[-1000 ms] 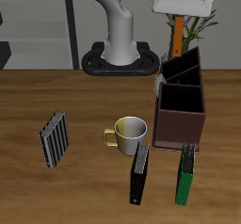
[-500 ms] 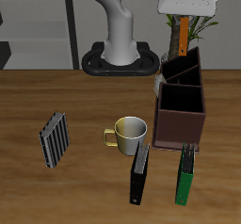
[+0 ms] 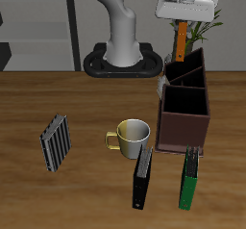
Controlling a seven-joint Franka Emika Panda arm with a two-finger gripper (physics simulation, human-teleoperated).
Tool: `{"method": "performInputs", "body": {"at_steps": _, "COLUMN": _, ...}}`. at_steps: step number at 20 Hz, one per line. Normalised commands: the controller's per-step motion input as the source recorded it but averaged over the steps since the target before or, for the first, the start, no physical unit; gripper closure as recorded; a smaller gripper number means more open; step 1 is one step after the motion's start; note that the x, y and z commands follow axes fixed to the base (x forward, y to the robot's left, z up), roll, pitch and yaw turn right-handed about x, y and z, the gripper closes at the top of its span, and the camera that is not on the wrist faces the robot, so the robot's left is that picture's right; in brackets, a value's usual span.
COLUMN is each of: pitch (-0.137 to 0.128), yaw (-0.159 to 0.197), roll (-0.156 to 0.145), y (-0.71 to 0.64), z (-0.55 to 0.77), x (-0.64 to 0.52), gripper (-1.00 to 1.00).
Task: Place the yellow book into the left desk caddy's front compartment and place the orange book into the left desk caddy's left compartment and place the black book into the left desk caddy's back compartment
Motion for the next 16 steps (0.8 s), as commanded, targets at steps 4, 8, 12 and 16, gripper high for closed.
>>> {"method": "performInputs", "body": {"at_steps": 4, "pitch": 0.038, "yaw": 0.002, "roll": 0.034, "y": 0.11, "z": -0.14, "x": 0.01, "gripper": 1.0}}
{"method": "performInputs", "body": {"at_steps": 8, "pitch": 0.002, "yaw": 0.005, "roll": 0.042, "y": 0.12, "z": -0.03, "x": -0.04, "gripper": 1.0}}
{"method": "performInputs", "body": {"at_steps": 12, "pitch": 0.02, "yaw": 0.0, "roll": -0.001, "y": 0.06, "z": -0.08, "x": 0.1, "gripper": 1.0}}
{"method": "performInputs", "body": {"at_steps": 16, "pitch": 0.026, "yaw": 0.016, "roll": 0.033, "y": 0.01, "z": -0.09, "x": 0.03, "gripper": 1.0}}
